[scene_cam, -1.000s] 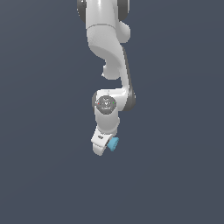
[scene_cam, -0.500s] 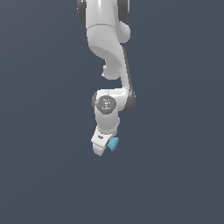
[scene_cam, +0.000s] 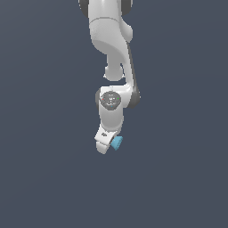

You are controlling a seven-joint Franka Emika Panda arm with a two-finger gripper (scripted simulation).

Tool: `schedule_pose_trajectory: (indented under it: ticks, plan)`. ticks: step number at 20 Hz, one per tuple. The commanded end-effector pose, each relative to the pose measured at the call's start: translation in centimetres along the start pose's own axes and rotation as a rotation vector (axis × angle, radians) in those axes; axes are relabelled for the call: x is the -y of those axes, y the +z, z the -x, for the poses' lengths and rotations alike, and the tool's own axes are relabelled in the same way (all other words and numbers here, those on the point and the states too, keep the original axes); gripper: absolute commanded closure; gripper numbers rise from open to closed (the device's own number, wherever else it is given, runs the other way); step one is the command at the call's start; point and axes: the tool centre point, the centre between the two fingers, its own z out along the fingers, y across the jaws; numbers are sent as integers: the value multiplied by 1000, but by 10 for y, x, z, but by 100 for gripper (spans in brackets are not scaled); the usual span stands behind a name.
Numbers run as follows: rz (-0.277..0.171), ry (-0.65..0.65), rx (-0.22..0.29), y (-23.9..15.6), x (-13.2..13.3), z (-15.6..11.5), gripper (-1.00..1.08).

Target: Pick up the object and move it to a goal position.

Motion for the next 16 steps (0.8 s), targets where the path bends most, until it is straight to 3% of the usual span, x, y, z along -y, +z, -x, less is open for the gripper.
schedule_pose_trajectory:
  ticks: [1, 16]
  plan:
    - [1, -1, 0, -8, 9, -1, 108]
    - [2, -1, 2, -83, 88, -9, 108]
